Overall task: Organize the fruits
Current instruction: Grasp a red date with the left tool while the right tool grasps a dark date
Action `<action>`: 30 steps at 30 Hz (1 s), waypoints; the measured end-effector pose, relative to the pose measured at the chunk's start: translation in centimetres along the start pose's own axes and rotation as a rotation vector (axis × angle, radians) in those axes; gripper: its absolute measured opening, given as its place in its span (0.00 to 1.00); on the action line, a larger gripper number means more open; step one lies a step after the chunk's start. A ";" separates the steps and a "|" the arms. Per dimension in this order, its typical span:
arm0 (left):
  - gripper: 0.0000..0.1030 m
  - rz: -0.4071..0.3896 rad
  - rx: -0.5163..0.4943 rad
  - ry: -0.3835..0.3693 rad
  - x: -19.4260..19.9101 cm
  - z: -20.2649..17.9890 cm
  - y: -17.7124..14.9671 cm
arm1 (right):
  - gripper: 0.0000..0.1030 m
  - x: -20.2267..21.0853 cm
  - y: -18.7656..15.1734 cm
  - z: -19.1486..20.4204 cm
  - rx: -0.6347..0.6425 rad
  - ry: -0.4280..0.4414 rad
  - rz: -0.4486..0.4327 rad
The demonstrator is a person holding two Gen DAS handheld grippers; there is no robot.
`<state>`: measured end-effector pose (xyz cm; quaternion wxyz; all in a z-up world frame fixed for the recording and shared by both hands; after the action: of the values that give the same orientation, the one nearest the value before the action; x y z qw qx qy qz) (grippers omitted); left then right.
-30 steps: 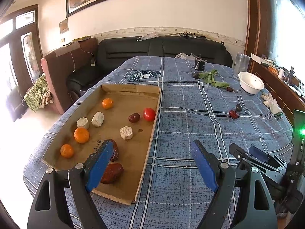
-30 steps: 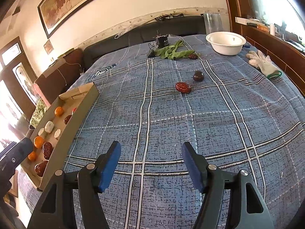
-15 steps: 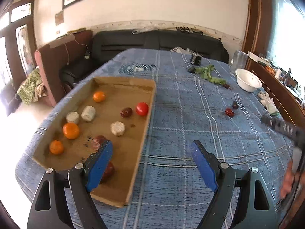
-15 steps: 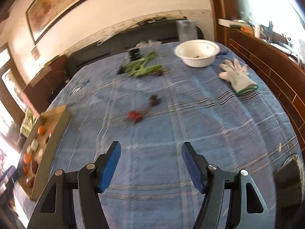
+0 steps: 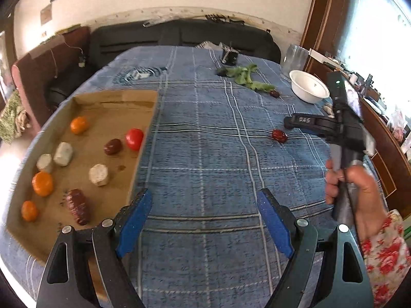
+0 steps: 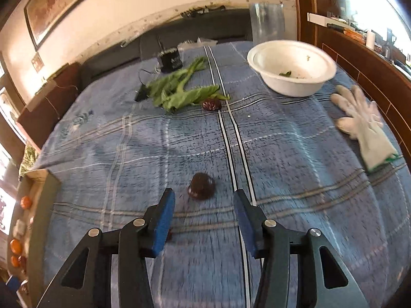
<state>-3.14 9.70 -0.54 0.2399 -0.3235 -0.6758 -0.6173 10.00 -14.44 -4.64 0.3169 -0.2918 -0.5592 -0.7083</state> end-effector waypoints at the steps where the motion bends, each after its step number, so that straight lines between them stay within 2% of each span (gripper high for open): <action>1: 0.81 0.007 0.003 -0.005 -0.4 -0.2 0.3 | 0.50 -0.5 0.0 -0.1 -0.005 -0.002 0.006; 2: 0.81 0.011 0.004 -0.007 -0.8 -0.3 0.5 | 0.50 -0.6 0.2 -0.2 -0.001 -0.005 -0.013; 3: 0.81 0.017 0.003 -0.010 -1.4 -0.7 0.8 | 0.45 -0.6 0.3 -0.2 0.003 -0.005 -0.014; 4: 0.81 0.020 0.001 -0.014 -1.7 -1.1 1.0 | 0.37 -0.7 0.3 -0.1 0.011 -0.001 -0.016; 5: 0.81 0.023 -0.003 -0.021 -2.1 -1.6 1.3 | 0.25 -0.7 0.4 0.1 0.020 0.011 -0.019; 10: 0.81 0.032 -0.058 -0.064 -4.7 -5.3 3.1 | 0.23 0.2 0.2 -0.2 -0.009 0.071 -0.018; 16: 0.78 0.060 -0.114 -0.138 -9.7 -10.3 4.8 | 0.24 4.1 0.2 -1.5 -0.057 0.091 -0.059; 17: 0.71 0.065 -0.117 -0.150 -10.4 -10.7 5.0 | 0.24 4.8 -0.1 -1.9 -0.063 0.091 -0.074; 18: 0.59 0.074 -0.121 -0.171 -11.4 -11.4 5.1 | 0.24 5.2 -0.2 -2.1 -0.064 0.089 -0.083; 20: 0.46 0.088 -0.120 -0.220 -13.0 -12.5 5.2 | 0.24 5.8 -0.4 -2.6 -0.072 0.082 -0.102; 23: 0.46 0.085 -0.117 -0.206 -14.4 -12.6 5.4 | 0.24 5.6 -0.5 -3.2 -0.102 0.095 -0.101; 29: 0.45 0.070 -0.132 -0.245 -15.2 -13.0 5.6 | 0.24 4.6 -0.9 -3.2 -0.110 0.118 -0.067; 30: 0.35 0.068 -0.145 -0.254 -15.3 -13.3 5.6 | 0.24 4.5 -1.0 -3.2 -0.108 0.119 -0.064</action>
<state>10.24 -5.45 -6.17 0.1494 -0.4383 -0.6429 -0.6101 6.21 -17.92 -2.39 0.3106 -0.2477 -0.5096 -0.7632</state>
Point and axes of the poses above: each gripper's, at about its wrist camera, not at the fingertips, and x roughly against the way its jaws point, z to its left, y to its top, the point moved 9 cm from there along -x, roughly the way its jaws point, and after that the axes turned 3 degrees about -z, right-handed, at the moved point
